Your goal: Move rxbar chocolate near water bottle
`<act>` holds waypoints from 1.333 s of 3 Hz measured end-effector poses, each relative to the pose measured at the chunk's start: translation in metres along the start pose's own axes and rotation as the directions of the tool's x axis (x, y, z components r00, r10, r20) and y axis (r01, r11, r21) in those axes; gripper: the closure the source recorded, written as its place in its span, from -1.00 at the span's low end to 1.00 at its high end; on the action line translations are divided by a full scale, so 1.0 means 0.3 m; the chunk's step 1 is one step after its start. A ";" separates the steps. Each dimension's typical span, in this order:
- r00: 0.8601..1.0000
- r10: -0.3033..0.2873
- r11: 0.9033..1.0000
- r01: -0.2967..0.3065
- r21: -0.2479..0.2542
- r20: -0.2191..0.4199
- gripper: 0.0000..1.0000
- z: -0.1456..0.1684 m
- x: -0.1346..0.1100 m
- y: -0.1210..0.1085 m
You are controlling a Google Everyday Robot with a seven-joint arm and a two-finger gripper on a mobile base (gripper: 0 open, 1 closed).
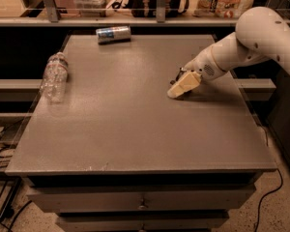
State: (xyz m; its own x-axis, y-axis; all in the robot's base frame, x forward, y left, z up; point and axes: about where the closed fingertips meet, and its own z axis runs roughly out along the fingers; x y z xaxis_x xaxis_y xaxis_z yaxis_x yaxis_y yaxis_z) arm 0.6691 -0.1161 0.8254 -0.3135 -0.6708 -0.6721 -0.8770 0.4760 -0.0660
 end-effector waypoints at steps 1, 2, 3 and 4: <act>1.000 -0.017 0.999 0.017 0.031 -0.003 0.26 -0.043 -0.010 -0.005; 0.998 -0.061 0.996 0.060 0.061 0.008 0.74 -0.103 -0.063 0.006; 0.992 -0.123 0.990 0.120 0.073 0.039 1.00 -0.154 -0.160 0.031; 0.971 -0.221 0.975 0.218 0.049 0.091 1.00 -0.163 -0.322 0.095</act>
Offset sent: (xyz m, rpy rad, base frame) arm -0.0126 -0.0063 0.0692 -0.0519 -0.1502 0.0135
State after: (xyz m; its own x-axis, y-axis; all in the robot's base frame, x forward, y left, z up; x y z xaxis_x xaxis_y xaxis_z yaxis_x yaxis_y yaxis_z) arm 0.6565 -0.0656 0.9243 -0.0771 -0.7047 -0.7053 -0.9052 0.3460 -0.2468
